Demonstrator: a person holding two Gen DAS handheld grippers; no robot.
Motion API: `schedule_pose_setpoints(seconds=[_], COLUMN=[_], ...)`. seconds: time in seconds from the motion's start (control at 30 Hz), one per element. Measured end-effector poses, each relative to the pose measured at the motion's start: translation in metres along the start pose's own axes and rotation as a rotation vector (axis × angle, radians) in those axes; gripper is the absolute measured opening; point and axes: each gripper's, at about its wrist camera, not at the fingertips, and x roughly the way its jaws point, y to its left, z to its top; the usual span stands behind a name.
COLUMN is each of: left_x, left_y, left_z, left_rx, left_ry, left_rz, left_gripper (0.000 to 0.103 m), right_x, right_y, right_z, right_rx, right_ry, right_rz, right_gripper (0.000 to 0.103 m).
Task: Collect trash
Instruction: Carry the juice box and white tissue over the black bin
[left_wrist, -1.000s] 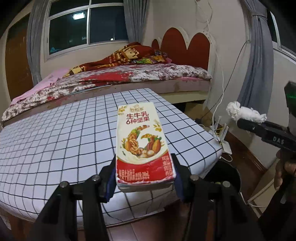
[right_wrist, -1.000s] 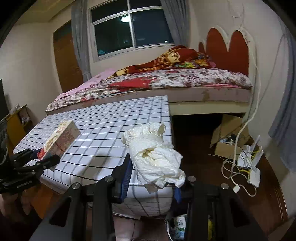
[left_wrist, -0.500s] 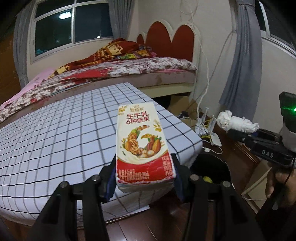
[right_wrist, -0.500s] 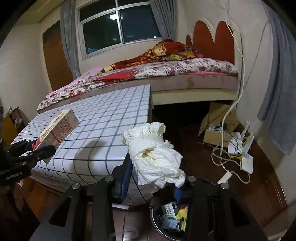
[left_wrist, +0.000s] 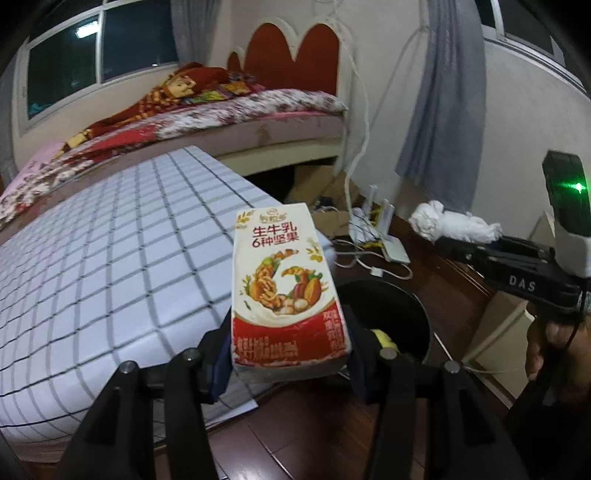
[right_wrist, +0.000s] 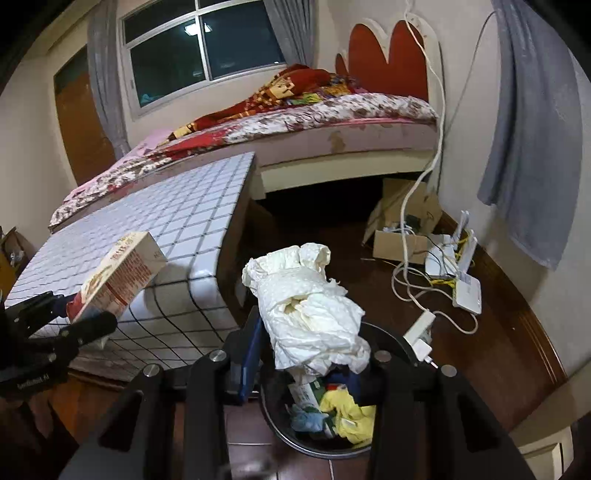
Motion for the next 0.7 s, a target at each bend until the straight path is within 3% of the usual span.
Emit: schedule_pose_setpoints(seconds=[0.23, 0.7], left_x=[0.014, 0.037], left_y=[-0.027, -0.061], left_z=[-0.001, -0.008], left_rx=[0.046, 0.07], left_ry=[0.021, 0.067], left_rz=[-0.051, -0.122], left_gripper=[0.052, 0.052], right_x=[-0.002, -0.003], right_y=[-0.017, -0.046], right_z=[-0.013, -0.029], right_rx=[-0.013, 0.034], right_ry=[0.019, 0.068], right_rz=[-0.068, -0.097], right_gripper=[0.04, 0.04])
